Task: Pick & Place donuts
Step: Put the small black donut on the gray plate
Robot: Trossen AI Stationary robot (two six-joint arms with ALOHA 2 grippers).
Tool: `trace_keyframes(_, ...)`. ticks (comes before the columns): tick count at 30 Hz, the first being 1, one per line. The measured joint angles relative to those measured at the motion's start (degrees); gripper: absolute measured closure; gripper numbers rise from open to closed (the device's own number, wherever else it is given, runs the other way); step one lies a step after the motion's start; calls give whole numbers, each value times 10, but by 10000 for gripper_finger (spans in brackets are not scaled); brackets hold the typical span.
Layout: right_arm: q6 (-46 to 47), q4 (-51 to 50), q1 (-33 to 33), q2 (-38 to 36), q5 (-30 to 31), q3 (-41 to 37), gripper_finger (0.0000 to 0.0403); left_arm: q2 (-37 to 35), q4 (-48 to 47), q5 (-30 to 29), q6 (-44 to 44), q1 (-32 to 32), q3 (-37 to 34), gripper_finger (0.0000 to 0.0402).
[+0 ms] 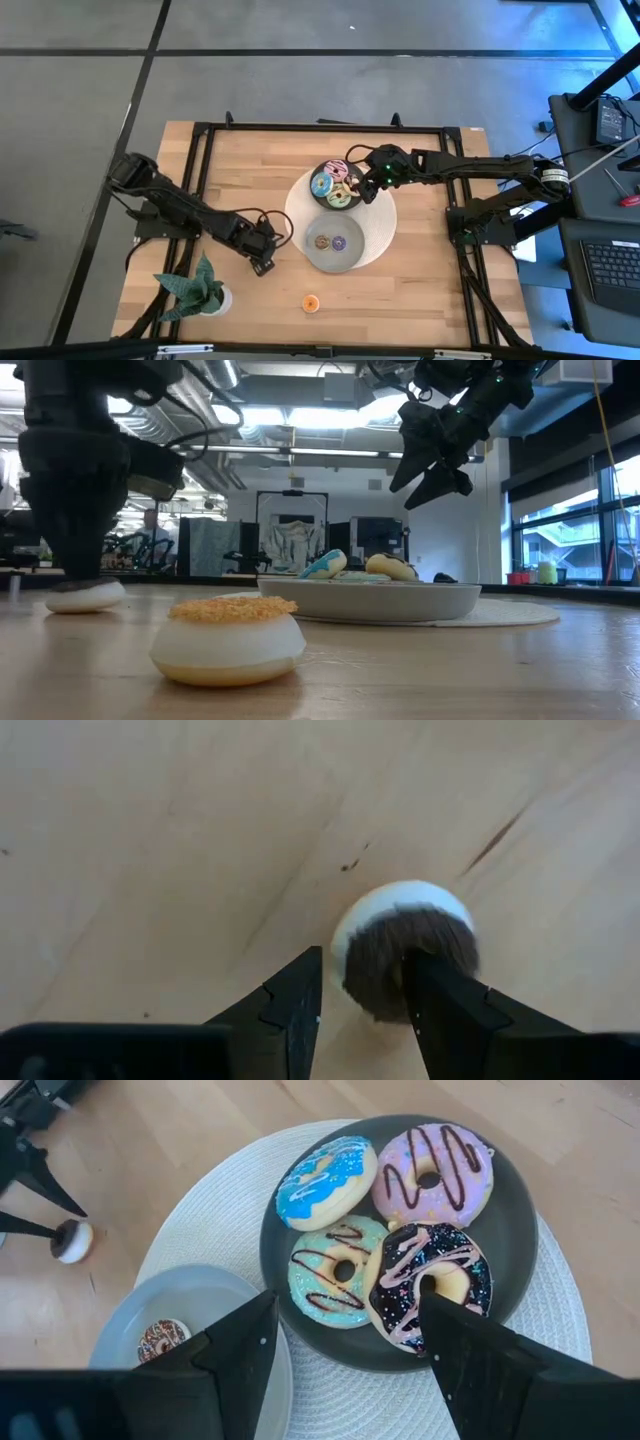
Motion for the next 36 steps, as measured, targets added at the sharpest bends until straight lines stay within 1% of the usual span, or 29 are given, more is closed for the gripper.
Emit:
trace_keyframes(4, 0, 0, 0, 0, 0, 0, 159, 22, 7, 14, 0, 0, 0, 272)
trace_keyframes(7, 0, 0, 0, 0, 0, 0, 159, 26, 7, 17, 0, 1, 2, 282)
trace_keyframes(14, 2, 0, 0, 0, 0, 0, 159, 24, 13, 23, 16, 2, 10, 333)
trace_keyframes(19, 16, 0, 0, 0, 0, 0, 159, 24, 15, 20, 58, 16, 39, 360)
trace_keyframes(23, 15, 0, 0, 0, 0, 0, 159, 24, 16, -3, 113, 46, 75, 367)
trace_keyframes(28, 15, 0, 0, 0, -1, 0, 159, 24, 26, -37, 199, 104, 125, 365)
trace_keyframes(32, 15, 0, 0, 0, -1, 0, 159, 29, 63, -39, 278, 156, 150, 365)
trace_keyframes(36, 14, -6, 0, 0, -2, 0, 159, 41, 105, -20, 338, 196, 166, 367)
